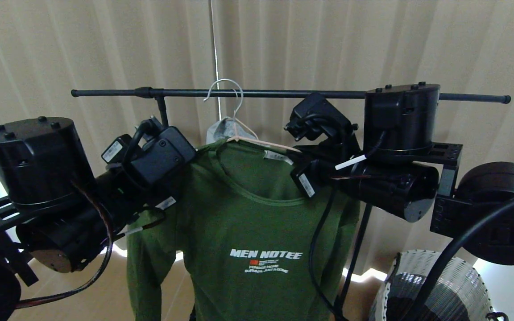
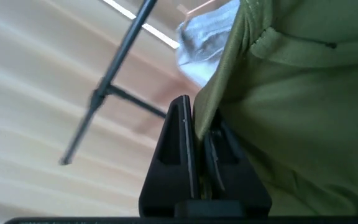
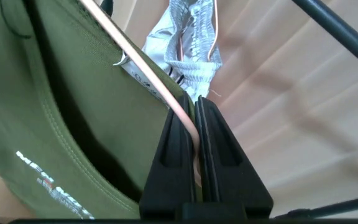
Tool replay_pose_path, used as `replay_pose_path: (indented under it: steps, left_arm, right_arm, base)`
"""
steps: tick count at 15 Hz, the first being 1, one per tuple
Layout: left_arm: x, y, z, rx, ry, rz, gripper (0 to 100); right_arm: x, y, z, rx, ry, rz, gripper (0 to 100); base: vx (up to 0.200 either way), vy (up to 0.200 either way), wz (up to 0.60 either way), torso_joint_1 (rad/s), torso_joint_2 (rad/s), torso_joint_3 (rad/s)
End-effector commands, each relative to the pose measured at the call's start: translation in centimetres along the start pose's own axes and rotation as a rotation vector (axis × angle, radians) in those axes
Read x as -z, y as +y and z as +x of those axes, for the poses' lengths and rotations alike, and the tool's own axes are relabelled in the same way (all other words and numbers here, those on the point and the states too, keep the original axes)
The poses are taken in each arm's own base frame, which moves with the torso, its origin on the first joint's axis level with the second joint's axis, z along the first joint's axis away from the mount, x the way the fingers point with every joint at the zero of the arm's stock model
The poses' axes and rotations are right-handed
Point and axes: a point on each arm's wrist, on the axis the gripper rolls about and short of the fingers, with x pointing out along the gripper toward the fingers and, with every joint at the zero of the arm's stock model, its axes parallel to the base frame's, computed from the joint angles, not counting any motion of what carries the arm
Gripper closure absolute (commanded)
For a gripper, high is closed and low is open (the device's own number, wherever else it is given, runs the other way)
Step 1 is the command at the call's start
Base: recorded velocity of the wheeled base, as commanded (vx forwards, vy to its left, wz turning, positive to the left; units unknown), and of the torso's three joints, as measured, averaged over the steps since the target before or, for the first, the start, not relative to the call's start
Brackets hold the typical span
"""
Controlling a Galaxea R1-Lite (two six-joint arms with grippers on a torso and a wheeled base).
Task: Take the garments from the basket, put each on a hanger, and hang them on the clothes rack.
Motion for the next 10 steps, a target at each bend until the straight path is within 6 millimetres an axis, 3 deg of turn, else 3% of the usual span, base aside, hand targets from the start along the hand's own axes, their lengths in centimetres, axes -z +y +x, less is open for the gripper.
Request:
replay_pose_path:
  steps: [1, 7, 10]
  left_arm:
    - [0.1, -0.2, -0.1, 0.012, -0.003, -0.026, 0]
    - [1.1, -0.7, -1.9, 0.072, -0.024, -0.131, 0]
    - [1.8, -0.7, -3.4, 0.082, -0.014, -0.187, 0]
  right_arm:
    - [-0.2, -0.1, -0.3, -0.002, -0.010, 0.008, 100]
    - [0.5, -2.5, -2.0, 0.060, 0.004, 0.052, 100]
    - [1.0, -4.1, -4.0, 0.102, 0.003, 0.084, 100]
  base:
    - [0.000, 0.000, 0.00, 0.000, 0.00, 0.000]
    - [0.000, 0.000, 0.00, 0.000, 0.00, 0.000]
    - [0.000, 0.000, 0.00, 0.000, 0.00, 0.000]
